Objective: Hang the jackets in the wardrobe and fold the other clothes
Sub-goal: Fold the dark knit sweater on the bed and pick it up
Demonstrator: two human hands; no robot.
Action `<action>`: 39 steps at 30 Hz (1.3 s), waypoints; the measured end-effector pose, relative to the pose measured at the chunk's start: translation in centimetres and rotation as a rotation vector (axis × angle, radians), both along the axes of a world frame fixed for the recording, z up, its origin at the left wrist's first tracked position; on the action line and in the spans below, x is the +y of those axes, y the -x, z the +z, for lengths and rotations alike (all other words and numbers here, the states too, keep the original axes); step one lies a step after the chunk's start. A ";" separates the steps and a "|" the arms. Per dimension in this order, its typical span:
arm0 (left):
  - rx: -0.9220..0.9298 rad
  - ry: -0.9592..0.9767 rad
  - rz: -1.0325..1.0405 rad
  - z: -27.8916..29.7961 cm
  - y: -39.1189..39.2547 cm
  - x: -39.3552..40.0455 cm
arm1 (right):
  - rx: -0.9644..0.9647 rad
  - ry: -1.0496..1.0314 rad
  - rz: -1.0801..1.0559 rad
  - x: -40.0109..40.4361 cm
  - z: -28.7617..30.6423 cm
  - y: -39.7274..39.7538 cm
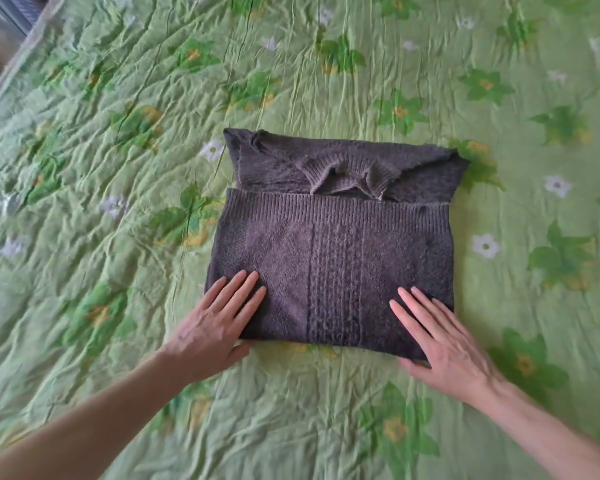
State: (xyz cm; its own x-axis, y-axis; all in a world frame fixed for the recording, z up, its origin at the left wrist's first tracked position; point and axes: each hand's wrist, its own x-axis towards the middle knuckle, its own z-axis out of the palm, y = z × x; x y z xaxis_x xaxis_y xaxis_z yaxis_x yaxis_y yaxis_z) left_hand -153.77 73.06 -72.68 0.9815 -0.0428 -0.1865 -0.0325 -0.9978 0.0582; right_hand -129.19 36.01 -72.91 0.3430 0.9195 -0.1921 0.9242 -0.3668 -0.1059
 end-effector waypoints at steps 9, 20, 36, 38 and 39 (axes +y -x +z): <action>-0.120 -0.114 0.010 1.3 1.7 -0.3 | -0.127 -0.051 -0.055 -2.8 1.4 1.6; 0.026 0.137 0.024 6.5 5.5 -3.0 | 0.389 0.139 -0.214 -8.2 6.5 3.3; -0.396 0.898 1.228 9.8 -9.4 3.9 | 0.467 -0.668 -1.027 5.4 10.8 -8.5; -0.454 0.757 1.304 9.5 -12.0 3.7 | 0.399 -0.653 -1.014 7.9 10.5 -10.3; -0.484 0.705 1.338 9.4 -13.1 3.8 | 0.367 -0.642 -1.024 9.0 10.1 -11.5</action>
State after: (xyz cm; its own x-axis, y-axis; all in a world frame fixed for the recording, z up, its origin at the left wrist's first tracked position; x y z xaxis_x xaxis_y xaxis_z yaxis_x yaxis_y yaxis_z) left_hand -140.62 76.85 -63.32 0.3378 0.9247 -0.1758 0.6577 -0.0983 0.7469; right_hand -117.71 44.98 -62.77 0.9727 0.2277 -0.0451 0.1264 -0.6826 -0.7197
